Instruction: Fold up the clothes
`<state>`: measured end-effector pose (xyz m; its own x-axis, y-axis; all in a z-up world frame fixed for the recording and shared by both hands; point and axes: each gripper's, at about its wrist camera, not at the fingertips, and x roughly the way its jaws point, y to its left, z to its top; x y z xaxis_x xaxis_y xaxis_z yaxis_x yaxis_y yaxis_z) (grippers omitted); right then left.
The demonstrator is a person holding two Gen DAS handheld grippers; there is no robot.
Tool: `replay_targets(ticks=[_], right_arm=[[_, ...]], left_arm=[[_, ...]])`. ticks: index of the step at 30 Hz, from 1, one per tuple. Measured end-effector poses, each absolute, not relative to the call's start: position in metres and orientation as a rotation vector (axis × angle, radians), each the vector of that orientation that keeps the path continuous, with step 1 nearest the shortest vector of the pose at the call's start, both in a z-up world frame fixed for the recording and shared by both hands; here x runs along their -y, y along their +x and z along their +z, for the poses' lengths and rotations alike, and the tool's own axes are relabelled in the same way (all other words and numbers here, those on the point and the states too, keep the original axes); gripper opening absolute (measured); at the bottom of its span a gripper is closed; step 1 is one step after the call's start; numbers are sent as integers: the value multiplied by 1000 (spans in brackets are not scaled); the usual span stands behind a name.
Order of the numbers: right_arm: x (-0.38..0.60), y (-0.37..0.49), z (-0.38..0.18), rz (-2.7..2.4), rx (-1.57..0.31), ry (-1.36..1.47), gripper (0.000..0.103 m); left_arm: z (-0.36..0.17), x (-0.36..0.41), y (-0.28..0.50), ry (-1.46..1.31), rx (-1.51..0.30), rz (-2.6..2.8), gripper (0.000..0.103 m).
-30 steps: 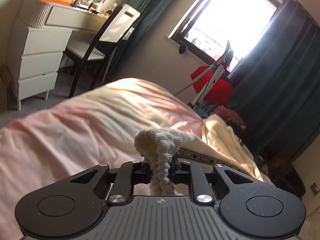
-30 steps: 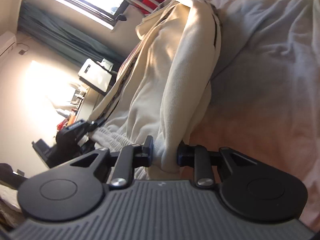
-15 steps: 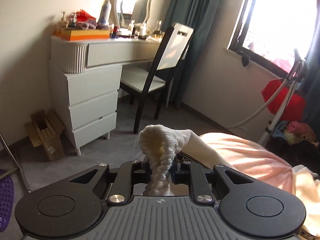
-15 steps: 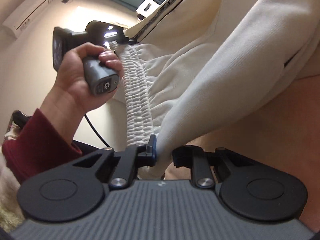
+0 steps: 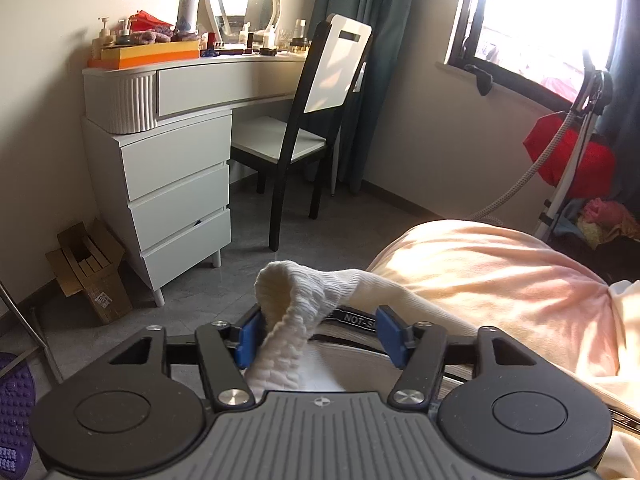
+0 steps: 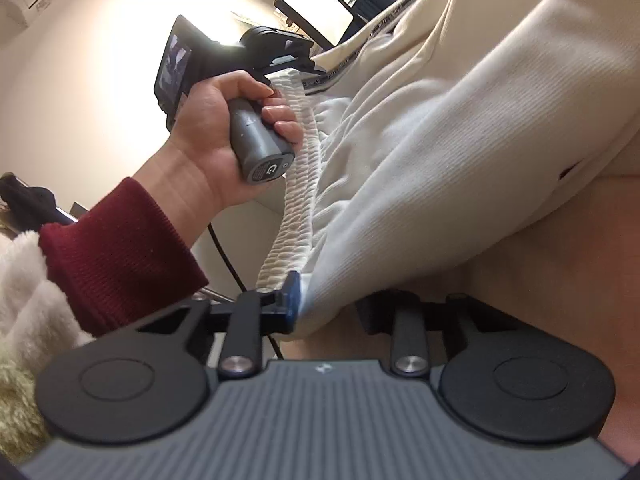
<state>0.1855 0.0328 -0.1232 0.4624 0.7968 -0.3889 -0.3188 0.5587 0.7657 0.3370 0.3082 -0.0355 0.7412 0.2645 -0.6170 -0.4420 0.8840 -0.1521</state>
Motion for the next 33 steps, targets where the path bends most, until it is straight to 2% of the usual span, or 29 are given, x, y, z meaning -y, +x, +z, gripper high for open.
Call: replay_targets(ticks=[1,2,5,10,12,19,27,33], right_arm=[[-25,180,-113,740,-795,652,87],[-18,174,-103,727,-770,633,89],[12,150,-69,701,-674,558,88],[94,108,-26,596,-558,465,87],[129,84,-18,561,-497,413,87],[232,36,0,373,-388,325,87],[300,52,7,197,-293,390,87],[335,82,-35,97,-313,405,87]], left_arm=[[-28,-302,326,-314,-610,388,69],[-20,-296,315,-328,-596,377,74],[6,-269,279,-347,-552,331,83],[44,-206,212,-320,-497,210,88],[54,-176,184,-290,-470,153,96],[57,-78,133,-225,-452,-7,98],[45,2,171,-166,-490,-58,101],[15,46,271,-142,-465,-53,102]])
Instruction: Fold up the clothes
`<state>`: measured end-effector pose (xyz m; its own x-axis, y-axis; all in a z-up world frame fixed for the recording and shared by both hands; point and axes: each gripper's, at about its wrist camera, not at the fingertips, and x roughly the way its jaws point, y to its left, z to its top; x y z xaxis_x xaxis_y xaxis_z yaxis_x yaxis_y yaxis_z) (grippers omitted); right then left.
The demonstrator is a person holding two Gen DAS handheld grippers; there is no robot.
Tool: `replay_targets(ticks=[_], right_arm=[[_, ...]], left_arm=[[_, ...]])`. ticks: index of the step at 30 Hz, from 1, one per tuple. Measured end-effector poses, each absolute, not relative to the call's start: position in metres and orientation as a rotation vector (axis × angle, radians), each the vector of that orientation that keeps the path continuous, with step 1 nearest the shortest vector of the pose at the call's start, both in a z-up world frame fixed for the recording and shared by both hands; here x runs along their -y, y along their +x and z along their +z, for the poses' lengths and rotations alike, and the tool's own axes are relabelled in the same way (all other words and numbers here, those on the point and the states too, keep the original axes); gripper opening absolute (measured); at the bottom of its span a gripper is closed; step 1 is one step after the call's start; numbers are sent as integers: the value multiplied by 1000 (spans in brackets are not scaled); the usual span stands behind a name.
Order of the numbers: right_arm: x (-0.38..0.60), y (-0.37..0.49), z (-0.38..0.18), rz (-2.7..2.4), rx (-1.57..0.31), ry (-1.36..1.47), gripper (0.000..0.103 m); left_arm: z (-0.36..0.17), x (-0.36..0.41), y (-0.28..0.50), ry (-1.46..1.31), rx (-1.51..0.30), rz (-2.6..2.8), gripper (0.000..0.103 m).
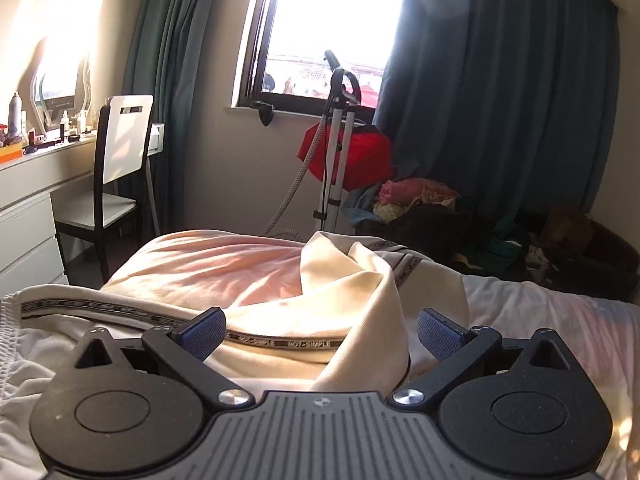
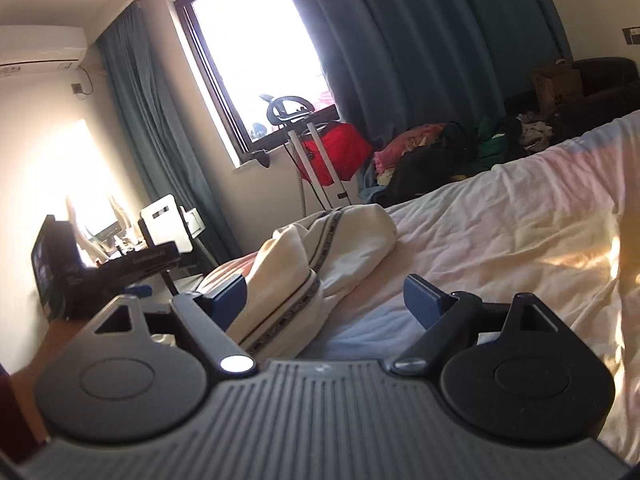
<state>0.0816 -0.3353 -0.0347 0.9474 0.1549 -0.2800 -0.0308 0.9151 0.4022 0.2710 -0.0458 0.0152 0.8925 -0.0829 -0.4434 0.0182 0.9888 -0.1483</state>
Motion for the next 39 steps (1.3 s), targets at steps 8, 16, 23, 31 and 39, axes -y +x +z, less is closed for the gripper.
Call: replay_targets(ticks=[8,16,23,31,39], right_arm=[[353,148,-107,55,-479,539,87],[363,209,-166,7,-560,554,87],[359,232,-186,-3,-552,503,88],[369,218,-178,-19,-524,557,86],[371,178,-132,-36,-392,488,86]], left_arm=[[0,104,435,-232,-496,-5,97],[-33,155,567,-44,-711,77,69],[-56,160,590,8,-878,148,5],[6,183,484,106,-673,-64,3],[19,179,278,200,-496,-366,3]])
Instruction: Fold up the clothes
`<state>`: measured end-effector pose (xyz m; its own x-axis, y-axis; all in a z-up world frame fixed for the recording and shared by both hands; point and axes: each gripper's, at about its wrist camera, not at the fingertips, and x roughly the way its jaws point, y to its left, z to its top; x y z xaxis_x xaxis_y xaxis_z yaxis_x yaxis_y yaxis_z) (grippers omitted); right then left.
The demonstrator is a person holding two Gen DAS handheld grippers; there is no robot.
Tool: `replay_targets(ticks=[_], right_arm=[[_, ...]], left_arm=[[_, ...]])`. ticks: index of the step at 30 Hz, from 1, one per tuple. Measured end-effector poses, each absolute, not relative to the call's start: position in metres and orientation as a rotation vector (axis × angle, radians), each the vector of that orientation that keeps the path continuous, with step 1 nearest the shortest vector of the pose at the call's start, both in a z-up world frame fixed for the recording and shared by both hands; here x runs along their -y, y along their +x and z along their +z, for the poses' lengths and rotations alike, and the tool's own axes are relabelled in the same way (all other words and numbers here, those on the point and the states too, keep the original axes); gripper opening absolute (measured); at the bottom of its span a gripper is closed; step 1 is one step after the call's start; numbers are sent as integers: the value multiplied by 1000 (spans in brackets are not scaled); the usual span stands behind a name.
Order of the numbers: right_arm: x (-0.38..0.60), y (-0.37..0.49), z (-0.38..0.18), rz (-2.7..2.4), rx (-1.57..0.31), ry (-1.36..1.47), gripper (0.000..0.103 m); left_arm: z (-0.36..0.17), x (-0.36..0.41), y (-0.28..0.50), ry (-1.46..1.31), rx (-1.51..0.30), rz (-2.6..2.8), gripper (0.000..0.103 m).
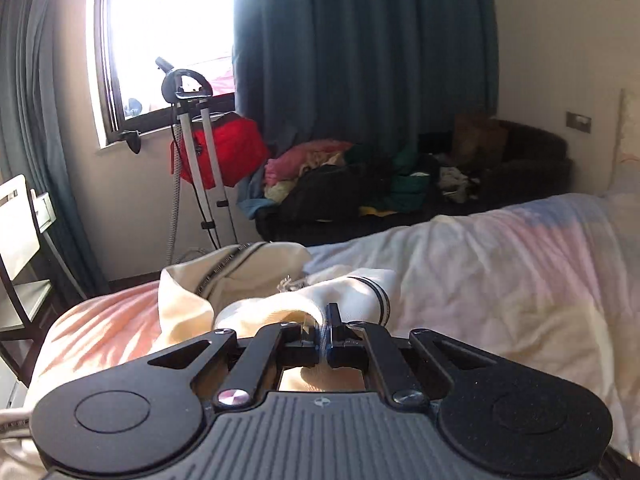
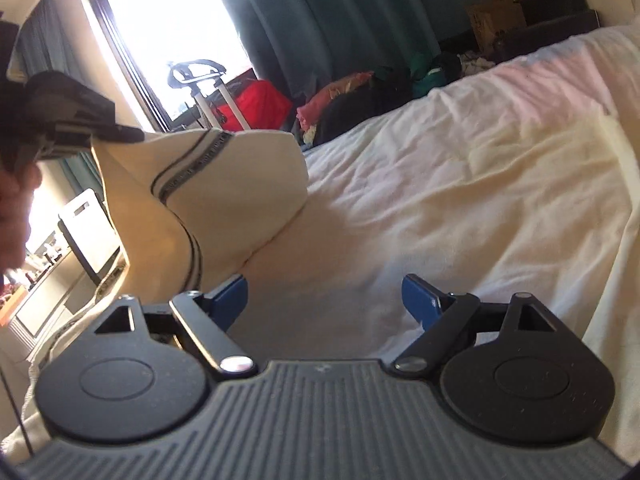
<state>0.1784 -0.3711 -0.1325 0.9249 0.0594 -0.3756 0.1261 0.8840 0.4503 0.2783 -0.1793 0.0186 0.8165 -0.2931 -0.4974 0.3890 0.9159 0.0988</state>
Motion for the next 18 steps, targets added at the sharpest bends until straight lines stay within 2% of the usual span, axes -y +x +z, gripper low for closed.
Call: replay_targets(ticks=[11,13,15,18], right_arm=[[384,115,-96,-33,-338,492,86],[383,106,-93,-6,-345,502,86],[381,99,-91,12,-359,519,86],[375,93,-89,58,-378,549,86]], left_arm=[[-70,112,116,17,-581,-404,7],[-72,96,101,-17,-577,-397,13],[-67,81,89,-29,-559,-386,30],[-55,63,75,-38,-515,-361,40]])
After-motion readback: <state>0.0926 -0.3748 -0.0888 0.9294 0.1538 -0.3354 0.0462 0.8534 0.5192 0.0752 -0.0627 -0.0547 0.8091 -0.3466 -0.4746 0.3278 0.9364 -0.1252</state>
